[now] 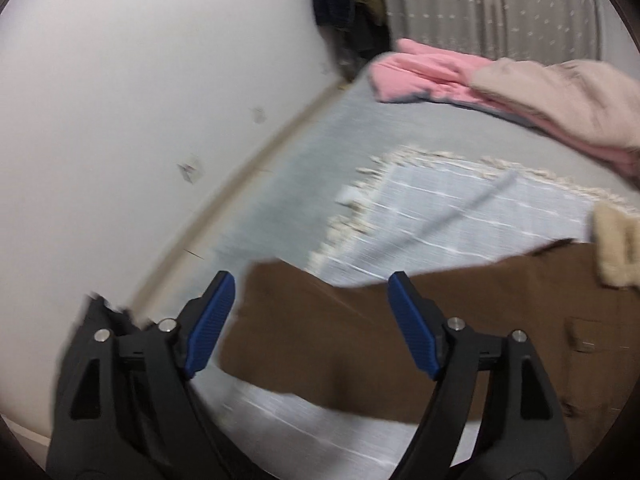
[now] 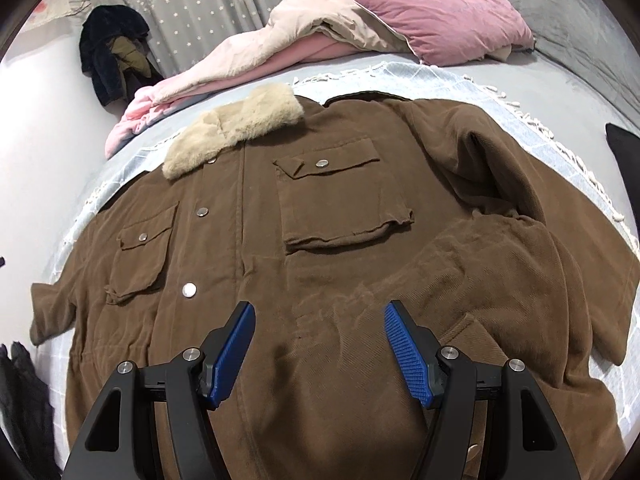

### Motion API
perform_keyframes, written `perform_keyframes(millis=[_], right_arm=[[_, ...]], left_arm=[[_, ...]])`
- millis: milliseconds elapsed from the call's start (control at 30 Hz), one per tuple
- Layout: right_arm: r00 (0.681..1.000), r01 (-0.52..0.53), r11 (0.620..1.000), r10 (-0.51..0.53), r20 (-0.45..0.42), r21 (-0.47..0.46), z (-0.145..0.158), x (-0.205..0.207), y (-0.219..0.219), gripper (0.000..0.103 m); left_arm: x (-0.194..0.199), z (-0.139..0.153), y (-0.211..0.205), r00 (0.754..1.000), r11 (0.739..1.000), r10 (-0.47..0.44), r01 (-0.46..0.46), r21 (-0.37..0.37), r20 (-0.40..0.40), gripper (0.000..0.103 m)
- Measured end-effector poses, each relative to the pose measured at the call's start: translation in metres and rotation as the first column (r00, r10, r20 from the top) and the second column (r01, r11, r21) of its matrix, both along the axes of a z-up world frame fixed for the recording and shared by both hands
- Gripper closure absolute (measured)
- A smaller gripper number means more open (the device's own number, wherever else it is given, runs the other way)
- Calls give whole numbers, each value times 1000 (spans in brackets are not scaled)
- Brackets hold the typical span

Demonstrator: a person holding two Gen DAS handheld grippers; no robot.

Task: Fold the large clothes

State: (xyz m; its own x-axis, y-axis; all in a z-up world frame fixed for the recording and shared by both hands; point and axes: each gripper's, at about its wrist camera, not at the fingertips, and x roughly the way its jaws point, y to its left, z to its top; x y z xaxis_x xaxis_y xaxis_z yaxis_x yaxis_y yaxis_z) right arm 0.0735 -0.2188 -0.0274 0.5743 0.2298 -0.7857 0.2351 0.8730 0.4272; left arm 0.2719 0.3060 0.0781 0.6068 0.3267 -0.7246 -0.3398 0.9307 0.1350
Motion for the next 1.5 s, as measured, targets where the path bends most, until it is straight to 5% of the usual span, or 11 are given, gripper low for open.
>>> perform_keyframes(millis=[67, 267, 633, 800, 900, 1000, 1067, 1100, 1200, 1300, 1500], right_arm=[[1000, 22, 1000, -22, 15, 10, 5, -6, -8, 35], [990, 132, 991, -133, 40, 22, 15, -38, -58, 33], [904, 403, 914, -389, -178, 52, -40, -100, -216, 23], [844, 478, 875, -433, -316, 78, -97, -108, -251, 23], [839, 488, 870, -447, -310, 66, -120, -93, -256, 21], [861, 450, 893, -439, -256, -20, -116, -64, -251, 28], [864, 431, 899, -435, -254, -72, -113, -45, -253, 47], [885, 399, 915, -402, -236, -64, -109, -32, -256, 77], [895, 375, 916, -398, -202, -143, -90, -10, -265, 87], [903, 352, 855, -418, -104, -381, -51, 17, -278, 88], [871, 379, 590, -488, 59, -712, -3, 63, -325, 89]], left_arm=[[-5, -8, -15, 997, 988, -76, 72, -136, -20, 22], [-53, -52, -89, 968, 858, -245, 192, -477, -51, 22], [-98, -100, -208, 897, 743, -439, 337, -578, -42, 2], [-96, -133, -231, 875, 746, -479, 361, -559, -75, 2], [-96, -140, -235, 889, 762, -456, 367, -533, -39, 2], [-96, -146, -235, 894, 760, -447, 376, -530, -6, 2], [-95, -148, -234, 893, 756, -450, 387, -528, 10, 2], [-94, -148, -234, 890, 756, -455, 391, -525, 8, 2], [-94, -150, -237, 883, 757, -469, 403, -515, 2, 2], [-92, -150, -240, 883, 760, -469, 408, -506, 9, 2], [-83, -148, -242, 888, 787, -456, 432, -441, 56, 2]])
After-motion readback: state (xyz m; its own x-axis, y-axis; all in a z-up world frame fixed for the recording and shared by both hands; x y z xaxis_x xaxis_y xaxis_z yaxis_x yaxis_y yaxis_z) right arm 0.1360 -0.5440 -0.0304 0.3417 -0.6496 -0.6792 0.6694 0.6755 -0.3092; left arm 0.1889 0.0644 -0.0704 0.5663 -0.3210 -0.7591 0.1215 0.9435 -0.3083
